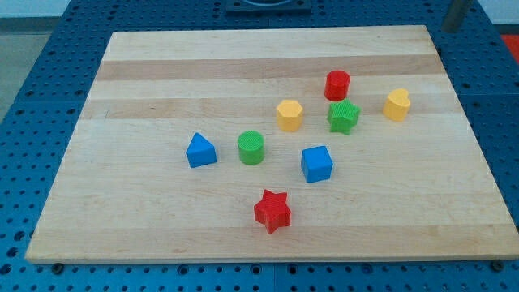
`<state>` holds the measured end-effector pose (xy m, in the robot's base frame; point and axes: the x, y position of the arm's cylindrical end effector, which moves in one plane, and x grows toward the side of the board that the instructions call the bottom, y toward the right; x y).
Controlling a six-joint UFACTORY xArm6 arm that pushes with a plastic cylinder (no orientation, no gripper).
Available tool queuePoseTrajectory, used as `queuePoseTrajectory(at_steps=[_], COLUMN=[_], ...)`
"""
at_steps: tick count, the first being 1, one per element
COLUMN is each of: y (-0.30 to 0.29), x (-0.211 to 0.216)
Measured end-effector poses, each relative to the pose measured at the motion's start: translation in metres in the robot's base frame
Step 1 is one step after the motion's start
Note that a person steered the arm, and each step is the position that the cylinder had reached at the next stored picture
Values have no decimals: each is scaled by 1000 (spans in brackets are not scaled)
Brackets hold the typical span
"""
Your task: Move your arm towards the green circle
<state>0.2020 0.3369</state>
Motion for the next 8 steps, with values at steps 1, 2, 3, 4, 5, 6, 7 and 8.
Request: queuePoseTrajectory(at_steps=[1,2,3,4,5,6,7,8], y=[0,0,1,2,2,2,2,-2], x=[0,0,-1,-1,0,2,20,41])
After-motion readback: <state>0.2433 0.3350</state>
